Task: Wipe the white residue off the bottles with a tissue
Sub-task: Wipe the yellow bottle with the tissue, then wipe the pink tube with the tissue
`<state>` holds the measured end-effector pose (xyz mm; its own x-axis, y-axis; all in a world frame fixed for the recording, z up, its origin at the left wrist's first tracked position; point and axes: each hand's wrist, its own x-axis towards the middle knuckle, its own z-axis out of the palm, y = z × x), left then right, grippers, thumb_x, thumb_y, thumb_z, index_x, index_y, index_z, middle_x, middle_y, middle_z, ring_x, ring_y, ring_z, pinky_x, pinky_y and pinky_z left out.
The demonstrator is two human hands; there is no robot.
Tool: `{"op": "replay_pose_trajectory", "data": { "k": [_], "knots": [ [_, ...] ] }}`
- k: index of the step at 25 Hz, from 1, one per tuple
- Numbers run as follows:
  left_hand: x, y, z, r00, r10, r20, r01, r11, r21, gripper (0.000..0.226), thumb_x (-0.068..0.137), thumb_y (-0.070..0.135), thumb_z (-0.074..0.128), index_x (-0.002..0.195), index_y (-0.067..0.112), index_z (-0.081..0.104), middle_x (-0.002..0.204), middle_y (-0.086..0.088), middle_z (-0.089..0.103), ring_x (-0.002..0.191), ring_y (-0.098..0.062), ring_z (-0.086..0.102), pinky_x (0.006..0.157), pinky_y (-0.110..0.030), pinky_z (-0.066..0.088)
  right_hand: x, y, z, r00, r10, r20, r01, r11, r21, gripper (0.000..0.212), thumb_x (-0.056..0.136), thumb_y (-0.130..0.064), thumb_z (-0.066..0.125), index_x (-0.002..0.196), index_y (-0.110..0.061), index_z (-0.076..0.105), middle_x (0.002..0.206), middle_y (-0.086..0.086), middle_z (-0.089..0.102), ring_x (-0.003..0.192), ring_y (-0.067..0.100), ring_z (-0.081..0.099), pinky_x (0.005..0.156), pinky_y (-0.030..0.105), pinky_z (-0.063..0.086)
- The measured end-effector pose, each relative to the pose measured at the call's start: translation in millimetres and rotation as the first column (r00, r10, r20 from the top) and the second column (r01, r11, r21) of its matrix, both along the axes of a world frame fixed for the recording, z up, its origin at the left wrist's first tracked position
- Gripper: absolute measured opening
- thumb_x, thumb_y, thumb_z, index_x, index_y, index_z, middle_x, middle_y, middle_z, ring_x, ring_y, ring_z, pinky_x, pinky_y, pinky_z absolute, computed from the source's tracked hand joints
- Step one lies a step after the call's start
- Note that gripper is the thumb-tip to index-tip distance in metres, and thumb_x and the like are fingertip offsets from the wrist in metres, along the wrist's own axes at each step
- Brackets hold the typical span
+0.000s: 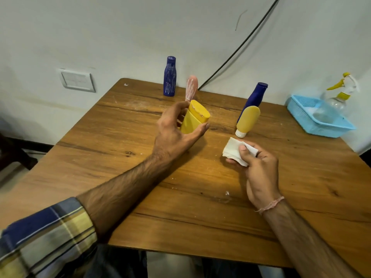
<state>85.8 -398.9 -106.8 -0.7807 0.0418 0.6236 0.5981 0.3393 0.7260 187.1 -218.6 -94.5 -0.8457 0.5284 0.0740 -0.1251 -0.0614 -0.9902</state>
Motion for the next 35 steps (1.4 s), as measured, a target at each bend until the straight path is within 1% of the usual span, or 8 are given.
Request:
{"op": "replay_pose_trajectory", "data": {
  "k": [4,12,16,23,28,30,32,35],
  "knots": [
    [-27.9,45.6,20.8,0.996,-0.029,0.089,0.026,0.999,0.040,0.074,0.079,0.057,0.079,0.134,0.015,0.053,0.114,0.001,0.063,0.099,-0.012,0.063,0.078,-0.027,0.058,-4.5,22.4,-7.5,0.998,-0.018,0.065,0.022,0.998,-0.057,0.019,0.100,-0.005,0.057,0.098,-0.016,0.071,0.086,0.009,0.077,0.067,0.023,0.071,0.055,0.028,0.062],
    [-64.9,121.5,36.7,0.968,-0.072,0.239,0.084,0.996,-0.039,0.073,0.079,0.055,0.080,0.133,0.016,0.051,0.107,0.000,0.059,0.099,-0.017,0.060,0.086,-0.034,0.058,-6.0,36.4,-19.8,0.999,-0.012,0.035,0.015,0.995,-0.094,0.017,0.101,-0.008,0.057,0.099,-0.018,0.071,0.087,0.018,0.076,0.063,0.023,0.069,0.055,0.029,0.057],
    [-68.5,121.3,26.4,0.948,-0.092,0.305,0.129,0.986,-0.105,0.074,0.082,0.054,0.078,0.137,0.017,0.047,0.126,-0.003,0.061,0.110,-0.019,0.061,0.085,-0.031,0.054,-6.4,39.8,-26.0,0.999,0.008,0.039,-0.006,0.998,-0.056,0.016,0.102,-0.011,0.057,0.104,-0.017,0.071,0.094,0.021,0.075,0.068,0.025,0.070,0.060,0.034,0.056],
    [-73.0,120.0,18.7,0.925,-0.115,0.361,0.191,0.964,-0.183,0.077,0.083,0.054,0.077,0.142,0.020,0.042,0.139,-0.004,0.057,0.114,-0.017,0.058,0.086,-0.030,0.052,-1.6,37.6,-21.8,0.999,0.023,0.041,-0.021,0.998,-0.066,0.013,0.101,-0.011,0.058,0.107,-0.012,0.070,0.083,0.017,0.075,0.066,0.023,0.069,0.058,0.031,0.057],
    [-74.5,99.7,9.9,0.890,-0.202,0.408,0.288,0.944,-0.162,0.089,0.074,0.062,0.080,0.144,0.024,0.040,0.133,0.001,0.058,0.115,-0.016,0.059,0.087,-0.032,0.057,0.8,35.0,-19.4,0.998,0.022,0.058,-0.020,0.999,-0.027,0.013,0.100,-0.013,0.058,0.103,-0.018,0.070,0.081,0.012,0.076,0.064,0.020,0.069,0.061,0.033,0.057],
    [-81.5,83.6,4.7,0.876,-0.262,0.405,0.328,0.939,-0.101,0.091,0.067,0.067,0.076,0.141,0.027,0.041,0.127,0.002,0.060,0.111,-0.013,0.059,0.079,-0.024,0.055,1.2,35.1,-20.0,0.998,0.032,0.061,-0.031,0.999,-0.009,0.014,0.100,-0.014,0.058,0.105,-0.017,0.071,0.080,0.012,0.076,0.065,0.020,0.069,0.062,0.034,0.057],
    [-98.5,67.4,-2.1,0.878,-0.230,0.419,0.252,0.968,0.004,0.080,0.069,0.058,0.079,0.134,0.025,0.045,0.117,-0.002,0.063,0.103,-0.013,0.062,0.074,-0.022,0.054,1.4,35.4,-21.0,0.998,0.027,0.062,-0.027,1.000,-0.004,0.014,0.100,-0.014,0.058,0.105,-0.017,0.071,0.079,0.011,0.076,0.064,0.019,0.069,0.061,0.034,0.056],
    [-142.7,52.6,-10.5,0.848,0.163,0.504,-0.120,0.986,-0.117,0.066,0.077,0.040,0.085,0.127,0.020,0.049,0.109,0.000,0.064,0.097,-0.016,0.063,0.090,-0.040,0.057,0.3,34.9,-23.1,0.997,0.025,0.071,-0.027,0.999,0.029,0.013,0.099,-0.017,0.059,0.106,-0.019,0.070,0.078,0.008,0.076,0.064,0.017,0.069,0.060,0.031,0.056]
  ]
}}
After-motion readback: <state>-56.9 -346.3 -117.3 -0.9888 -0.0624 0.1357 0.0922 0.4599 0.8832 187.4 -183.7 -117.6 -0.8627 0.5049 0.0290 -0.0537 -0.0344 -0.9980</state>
